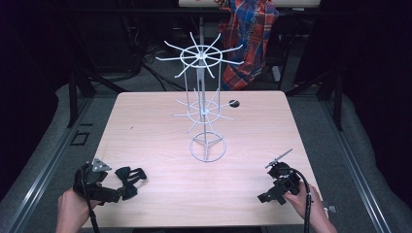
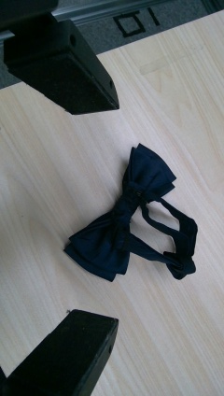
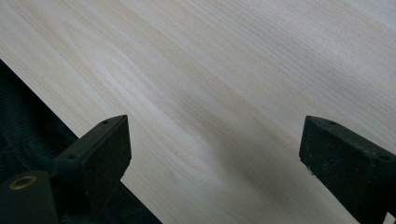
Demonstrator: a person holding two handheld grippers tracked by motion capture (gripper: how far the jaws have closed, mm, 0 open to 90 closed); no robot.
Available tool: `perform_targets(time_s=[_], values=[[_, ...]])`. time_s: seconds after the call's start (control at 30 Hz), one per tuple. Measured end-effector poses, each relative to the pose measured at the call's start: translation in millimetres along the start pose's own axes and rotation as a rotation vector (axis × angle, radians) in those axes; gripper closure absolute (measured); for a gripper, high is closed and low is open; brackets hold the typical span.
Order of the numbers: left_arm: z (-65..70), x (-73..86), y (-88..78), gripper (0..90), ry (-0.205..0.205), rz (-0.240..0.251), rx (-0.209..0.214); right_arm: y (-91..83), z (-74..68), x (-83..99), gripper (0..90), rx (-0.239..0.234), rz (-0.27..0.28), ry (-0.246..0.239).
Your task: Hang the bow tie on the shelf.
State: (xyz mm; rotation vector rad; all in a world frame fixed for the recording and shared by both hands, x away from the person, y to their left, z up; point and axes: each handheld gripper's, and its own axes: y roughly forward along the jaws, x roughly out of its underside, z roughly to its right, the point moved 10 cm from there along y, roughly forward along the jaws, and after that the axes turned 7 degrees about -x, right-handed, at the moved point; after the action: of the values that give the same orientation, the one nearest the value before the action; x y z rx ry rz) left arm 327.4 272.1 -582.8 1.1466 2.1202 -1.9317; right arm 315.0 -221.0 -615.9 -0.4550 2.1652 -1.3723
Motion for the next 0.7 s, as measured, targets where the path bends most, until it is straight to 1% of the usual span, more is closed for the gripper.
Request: perform_targets(time_s=[0.03,0.13,0.17,0.27,0.3,0.4,0.43,0.47,0.53,0.6,0.7], values=[[0.1,-0.2,0.1,0.4,0.002,0.0,-0.001,0.9,-1.4,-0.7,8.6,-0.01,0.008,0.005],[0.7,-0.5,0.4,0.4,0.002,-0.001,0.0,1.3,-1.1,-0.3,8.6,-0.006,0.004,-0.002],[1.1,-1.0,0.7,0.4,0.005,0.0,0.002,0.6,0.2,1.2,8.6,0.003,-0.016,-0.014],[1.6,-1.7,1.4,0.4,0.007,0.0,0.001,1.6,-0.8,1.2,8.6,-0.003,-0.015,-0.011],[1.7,-1.9,1.7,0.4,0.009,0.001,-0.001,3.0,-2.2,0.1,8.6,-0.011,0.001,-0.002],[2.7,-2.3,2.0,0.4,0.014,-0.002,0.002,2.9,-2.2,0.5,8.6,-0.011,-0.002,-0.002],[3.0,-2.7,2.2,0.4,0.014,0.001,0.003,1.6,-0.4,1.9,8.7,-0.001,-0.021,-0.015],[3.0,-2.7,2.2,0.4,0.014,0.001,0.003,2.6,-1.7,1.3,8.7,-0.009,-0.011,-0.008],[3.3,-3.1,2.2,0.4,0.015,0.0,0.001,2.2,-0.9,2.1,8.7,-0.004,-0.02,-0.012],[4.4,-4.3,2.2,0.4,0.017,0.003,0.004,3.2,-2.7,1.5,8.7,-0.011,-0.01,0.001],[5.8,-5.4,2.5,0.4,0.019,0.005,0.005,3.2,-3.2,1.6,8.7,-0.013,-0.008,0.0]])
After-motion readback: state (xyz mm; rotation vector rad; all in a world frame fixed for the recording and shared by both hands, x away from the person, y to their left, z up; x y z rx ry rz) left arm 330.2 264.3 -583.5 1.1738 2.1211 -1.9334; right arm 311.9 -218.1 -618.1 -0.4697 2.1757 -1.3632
